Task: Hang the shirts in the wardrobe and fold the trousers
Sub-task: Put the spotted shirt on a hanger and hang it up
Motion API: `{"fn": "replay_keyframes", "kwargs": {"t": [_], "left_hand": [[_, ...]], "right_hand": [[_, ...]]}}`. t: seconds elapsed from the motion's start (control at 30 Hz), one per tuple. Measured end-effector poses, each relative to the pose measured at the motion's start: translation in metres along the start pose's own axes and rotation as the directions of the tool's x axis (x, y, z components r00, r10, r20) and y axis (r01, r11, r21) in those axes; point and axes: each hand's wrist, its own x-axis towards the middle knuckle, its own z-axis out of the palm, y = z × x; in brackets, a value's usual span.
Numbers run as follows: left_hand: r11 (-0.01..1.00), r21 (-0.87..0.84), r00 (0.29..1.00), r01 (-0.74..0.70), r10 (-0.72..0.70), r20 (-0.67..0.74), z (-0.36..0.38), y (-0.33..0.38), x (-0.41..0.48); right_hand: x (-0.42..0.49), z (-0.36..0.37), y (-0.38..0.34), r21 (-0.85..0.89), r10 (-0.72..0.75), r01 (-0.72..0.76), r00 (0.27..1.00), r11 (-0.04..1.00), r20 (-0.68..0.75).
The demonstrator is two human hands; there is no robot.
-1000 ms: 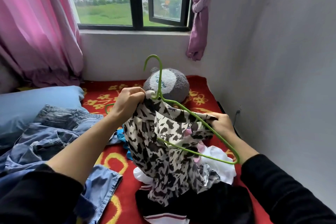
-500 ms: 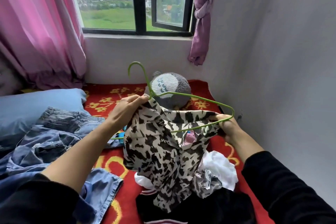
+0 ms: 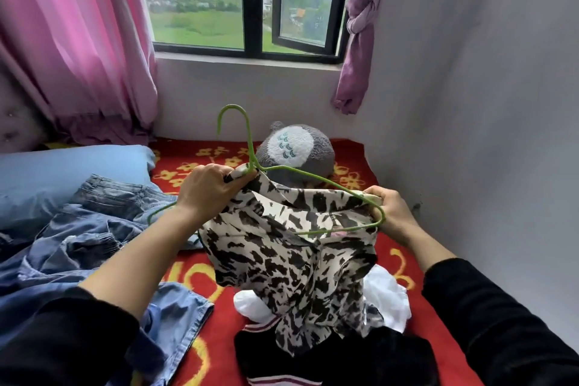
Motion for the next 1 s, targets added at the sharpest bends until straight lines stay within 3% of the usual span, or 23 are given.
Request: {"fn": "replay_keyframes", "kwargs": {"t": [0.07,0.13,0.2,0.23,0.3,0.43,0.5,0.57,0.6,0.67,0.73,0.77,0.8,0.87,0.9,1.0], "left_hand": [[0.994,0.097,0.999,-0.044,0.045,-0.007,-0.001,-0.003,0.001],[0.988,0.142,0.998,-0.057,0.061,-0.028,0.000,-0.005,0.000],[0.989,0.138,0.995,-0.055,0.066,-0.076,-0.002,-0.006,-0.001],[0.984,0.161,0.991,-0.071,0.089,-0.102,-0.003,-0.006,-0.002],[0.967,0.227,0.982,-0.114,0.144,-0.121,-0.003,-0.006,-0.004],[0.960,0.277,0.986,-0.047,0.088,-0.139,-0.005,-0.009,-0.005],[0.958,0.285,0.987,-0.039,0.081,-0.136,-0.004,-0.009,-0.006],[0.967,0.251,0.992,-0.033,0.062,-0.107,-0.001,-0.008,-0.009],[0.977,0.212,0.994,-0.021,0.042,-0.097,0.002,-0.007,-0.009],[0.995,0.092,0.995,0.027,-0.018,-0.094,0.002,-0.005,-0.009],[0.997,-0.043,0.992,0.062,-0.066,-0.105,-0.005,-0.005,-0.008],[0.993,-0.101,0.990,0.064,-0.076,-0.121,-0.010,-0.005,-0.007],[0.987,-0.148,0.987,0.061,-0.082,-0.139,-0.016,-0.004,-0.007],[0.979,-0.197,0.980,0.042,-0.079,-0.181,-0.030,-0.001,-0.006],[0.979,-0.199,0.977,0.040,-0.080,-0.198,-0.038,0.001,-0.006],[0.979,-0.202,0.979,0.019,-0.059,-0.194,-0.070,0.009,-0.005]], "right_hand": [[0.002,0.000,0.001,-0.338,-0.161,0.141,0.987,0.931,-0.030],[0.001,0.000,0.005,-0.546,-0.306,0.241,0.951,0.803,-0.031],[-0.001,0.002,0.006,-0.653,-0.351,0.276,0.936,0.706,0.016],[-0.003,0.004,0.003,-0.653,-0.329,0.264,0.944,0.710,0.024],[-0.001,0.011,-0.005,-0.573,-0.243,0.184,0.970,0.799,-0.028],[0.006,0.020,-0.026,-0.364,-0.061,0.022,0.994,0.931,-0.095],[0.008,0.025,-0.041,0.018,0.137,-0.136,0.986,0.990,-0.095],[0.003,0.030,-0.062,0.446,0.224,-0.237,0.971,0.863,0.082],[-0.001,0.031,-0.075,0.573,0.166,-0.263,0.962,0.776,0.216],[-0.009,0.032,-0.100,0.635,-0.015,-0.270,0.914,0.724,0.406],[-0.011,0.033,-0.116,0.573,-0.130,-0.152,0.897,0.805,0.422],[-0.009,0.034,-0.119,0.438,-0.143,-0.023,0.929,0.899,0.342],[-0.007,0.036,-0.120,0.199,-0.154,0.111,0.965,0.974,0.215],[-0.006,0.041,-0.121,-0.257,-0.238,0.243,0.970,0.935,0.051],[-0.006,0.044,-0.123,-0.329,-0.286,0.275,0.958,0.904,0.015],[-0.005,0.043,-0.150,-0.258,-0.352,0.316,0.930,0.913,-0.105]]}}
